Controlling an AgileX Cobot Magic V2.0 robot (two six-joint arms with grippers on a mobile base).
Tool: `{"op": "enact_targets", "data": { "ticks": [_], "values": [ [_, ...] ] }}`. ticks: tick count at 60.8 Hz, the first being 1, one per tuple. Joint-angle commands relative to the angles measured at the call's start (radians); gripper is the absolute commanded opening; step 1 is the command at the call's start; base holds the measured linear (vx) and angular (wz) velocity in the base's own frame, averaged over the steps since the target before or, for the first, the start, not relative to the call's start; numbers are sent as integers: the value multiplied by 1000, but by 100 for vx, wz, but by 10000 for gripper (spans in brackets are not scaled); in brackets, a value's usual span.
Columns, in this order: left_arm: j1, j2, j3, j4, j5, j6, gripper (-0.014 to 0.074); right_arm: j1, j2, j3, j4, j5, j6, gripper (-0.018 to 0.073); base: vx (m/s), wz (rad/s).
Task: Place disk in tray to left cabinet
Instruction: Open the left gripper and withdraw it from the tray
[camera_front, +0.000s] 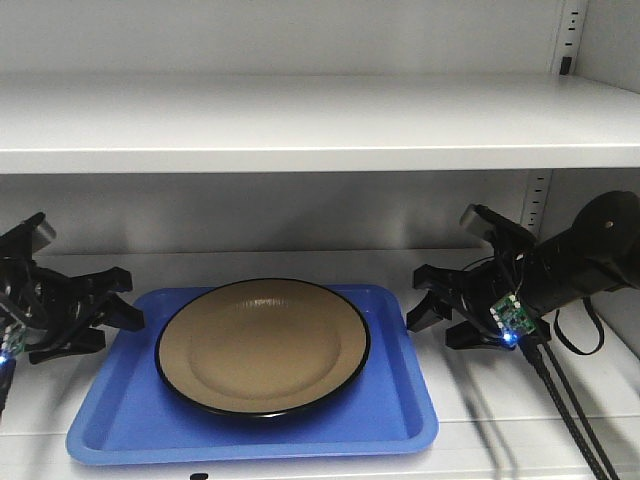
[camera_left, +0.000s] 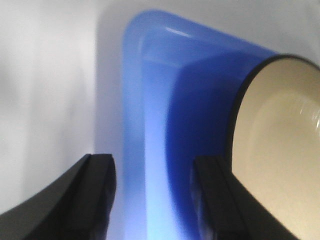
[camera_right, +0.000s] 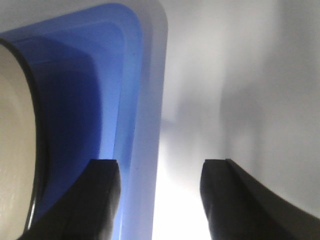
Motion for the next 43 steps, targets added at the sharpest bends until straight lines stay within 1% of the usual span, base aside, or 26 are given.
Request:
{"op": "enact_targets", "data": {
  "ticks": [1, 11, 17, 21, 27, 31, 40, 41, 43],
  "values": [
    [1, -118, 48, -38, -125, 2, 481, -4, -54, -29, 32, -31, -9, 441, 0, 0],
    [1, -301, 257, -35, -275, 2, 481, -4, -54, -29, 32, -31, -10, 441, 0, 0],
    [1, -428, 377, -7, -336, 2, 469, -4, -54, -29, 32, -31, -10, 441, 0, 0],
    [1, -513, 460, 28, -373, 2, 451, -4, -54, -29, 32, -31, -11, 441, 0, 0],
    [1, -646, 599, 109, -425, 2, 398, -4, -54, -29, 32, -31, -11, 441, 0, 0],
    [1, -723, 673, 170, -454, 0, 344, -4, -54, -29, 32, -31, -11, 441, 0, 0],
    [1, -872, 844, 337, -525, -1, 190, -4, -54, -29, 32, -31, -11, 441, 0, 0],
    [1, -879, 859, 345, -532, -1, 175, -4, -54, -29, 32, -31, -11, 441, 0, 0],
    [1, -925, 893, 392, -551, -1, 136, -4, -54, -29, 32, -31, -11, 441, 0, 0]
  ]
}}
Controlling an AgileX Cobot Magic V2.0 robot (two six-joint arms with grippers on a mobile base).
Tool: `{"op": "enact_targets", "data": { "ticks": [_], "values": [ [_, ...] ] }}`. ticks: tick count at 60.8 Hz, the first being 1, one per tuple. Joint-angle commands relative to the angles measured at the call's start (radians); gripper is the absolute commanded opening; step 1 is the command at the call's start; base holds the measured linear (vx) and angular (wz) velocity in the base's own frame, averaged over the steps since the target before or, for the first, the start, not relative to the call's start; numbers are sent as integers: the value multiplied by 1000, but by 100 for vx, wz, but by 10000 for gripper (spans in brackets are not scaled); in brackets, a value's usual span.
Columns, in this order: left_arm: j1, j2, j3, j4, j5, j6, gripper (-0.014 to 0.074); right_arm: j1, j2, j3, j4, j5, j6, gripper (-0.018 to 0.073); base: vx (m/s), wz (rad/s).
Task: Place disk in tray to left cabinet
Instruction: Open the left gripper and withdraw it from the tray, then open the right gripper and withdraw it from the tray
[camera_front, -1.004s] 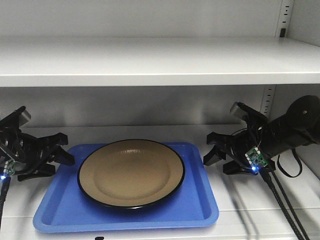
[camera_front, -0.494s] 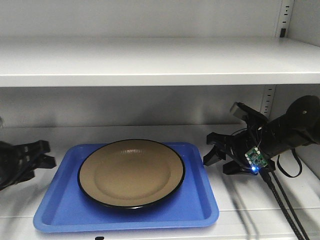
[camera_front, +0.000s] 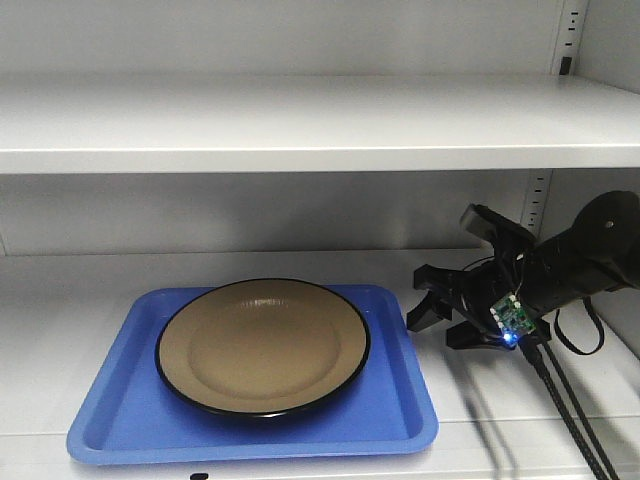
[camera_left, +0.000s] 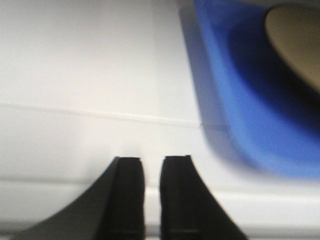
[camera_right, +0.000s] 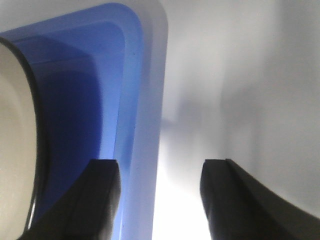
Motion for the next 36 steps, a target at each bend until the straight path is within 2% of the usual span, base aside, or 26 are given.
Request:
{"op": "enact_targets", "data": {
  "ticks": [1, 8, 16, 30, 36],
  "values": [
    [1, -102, 60, 99, -127, -3, 113, -4, -54, -29, 32, -32, -9, 441, 0, 0],
    [1, -236, 160, 165, -178, -3, -8, -4, -54, -29, 32, -32, -9, 441, 0, 0],
    [8, -359, 267, 187, -219, -3, -8, -4, -54, -29, 32, -32, -9, 441, 0, 0],
    [94, -571, 409, 197, -204, -3, -8, -4, -54, -29, 32, -32, -9, 441, 0, 0],
    [90, -666, 468, 197, -206, -3, -8, -4, -54, -29, 32, -32, -9, 441, 0, 0]
  ]
}}
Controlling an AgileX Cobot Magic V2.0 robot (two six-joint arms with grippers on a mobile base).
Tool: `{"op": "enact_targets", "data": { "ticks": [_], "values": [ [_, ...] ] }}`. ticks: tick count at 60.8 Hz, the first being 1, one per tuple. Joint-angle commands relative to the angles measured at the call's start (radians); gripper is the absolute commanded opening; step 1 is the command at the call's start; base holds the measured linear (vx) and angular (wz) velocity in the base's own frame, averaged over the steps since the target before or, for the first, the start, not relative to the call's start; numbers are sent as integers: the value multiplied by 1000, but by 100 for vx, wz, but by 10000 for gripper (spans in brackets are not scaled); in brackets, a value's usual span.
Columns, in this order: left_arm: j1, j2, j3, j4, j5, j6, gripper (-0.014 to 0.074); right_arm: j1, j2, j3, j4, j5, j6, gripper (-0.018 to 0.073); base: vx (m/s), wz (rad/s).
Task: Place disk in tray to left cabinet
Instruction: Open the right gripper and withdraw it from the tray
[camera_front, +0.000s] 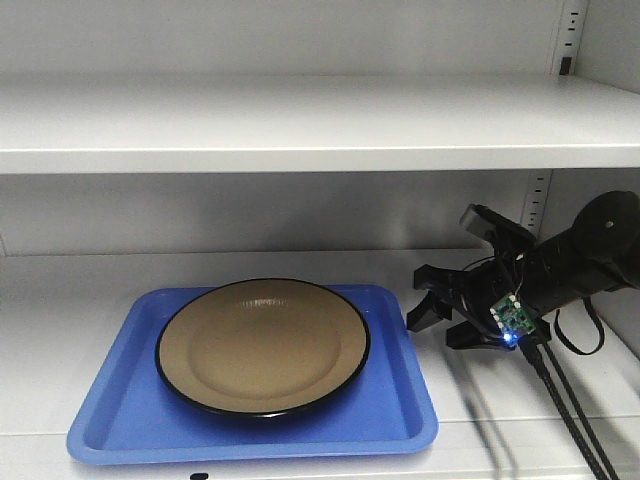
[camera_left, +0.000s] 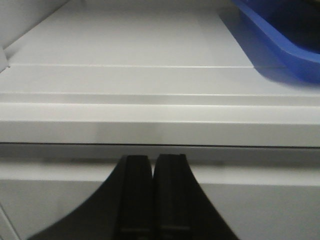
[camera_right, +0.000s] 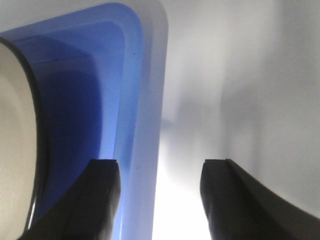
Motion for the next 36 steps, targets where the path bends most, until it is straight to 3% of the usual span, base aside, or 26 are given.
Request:
{"op": "enact_targets", "data": {
  "ticks": [1, 10, 22, 36],
  "values": [
    [-1, -90, 30, -1, -79, -3, -8, -4, -54, -29, 32, -32, -9, 441, 0, 0],
    [-32, -237, 111, -1, -54, -3, -7, -4, -54, -29, 33, -33, -8, 441, 0, 0],
    [-79, -219, 107, 6, -15, -3, -6, -4, -53, -29, 32, -25, -8, 441, 0, 0],
    [-79, -215, 107, 1, -23, -3, -6, -4, -53, -29, 32, -26, -8, 441, 0, 0]
  ]
}}
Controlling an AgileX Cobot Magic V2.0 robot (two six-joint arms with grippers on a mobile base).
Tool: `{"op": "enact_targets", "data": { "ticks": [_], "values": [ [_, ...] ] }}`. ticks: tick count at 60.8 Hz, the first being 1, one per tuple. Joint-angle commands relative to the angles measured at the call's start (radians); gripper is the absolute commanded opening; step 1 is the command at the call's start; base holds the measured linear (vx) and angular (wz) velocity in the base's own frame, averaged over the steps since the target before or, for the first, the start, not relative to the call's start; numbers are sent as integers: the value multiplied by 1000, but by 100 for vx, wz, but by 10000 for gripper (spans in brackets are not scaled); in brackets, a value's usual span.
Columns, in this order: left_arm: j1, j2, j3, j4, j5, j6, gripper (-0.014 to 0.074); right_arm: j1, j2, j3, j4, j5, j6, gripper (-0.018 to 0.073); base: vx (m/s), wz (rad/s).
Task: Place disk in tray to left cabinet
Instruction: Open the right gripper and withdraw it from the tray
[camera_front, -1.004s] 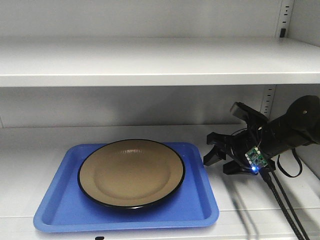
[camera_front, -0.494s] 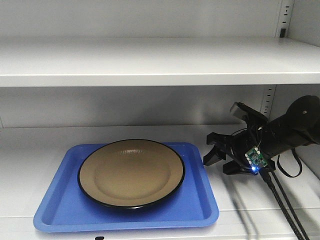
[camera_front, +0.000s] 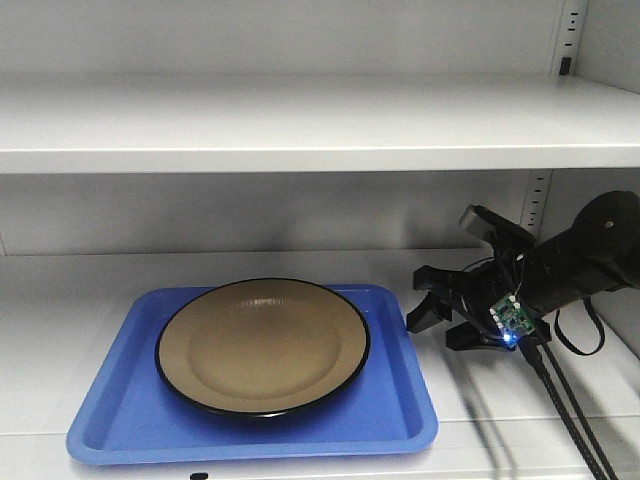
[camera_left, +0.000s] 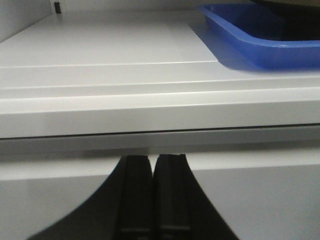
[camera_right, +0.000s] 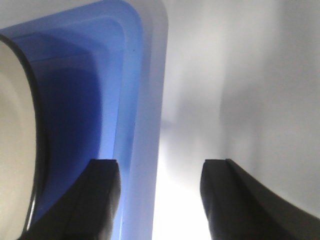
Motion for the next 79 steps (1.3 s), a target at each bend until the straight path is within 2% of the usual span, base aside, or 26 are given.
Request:
{"op": "enact_targets", "data": {
  "ticks": [1, 39, 59, 67, 79],
  "values": [
    [-5, -6, 20, -7, -79, -3, -6, -4, -53, -29, 32, -33, -8, 441, 0, 0],
    [-5, -6, 20, -7, -78, -3, -6, -4, -52, -29, 32, -33, -8, 441, 0, 0],
    [-5, -6, 20, -7, -78, -3, -6, -9, -124, -23, -12, -25, -9, 432, 0, 0],
    [-5, -6, 20, -7, -78, -3, -6, -9, -190, 93, -12, -85, -9, 408, 0, 0],
    [-5, -6, 20, -7, -78, -3, -6, -8, -438, 438, -20, -241, -9, 348, 0, 0]
  ]
}}
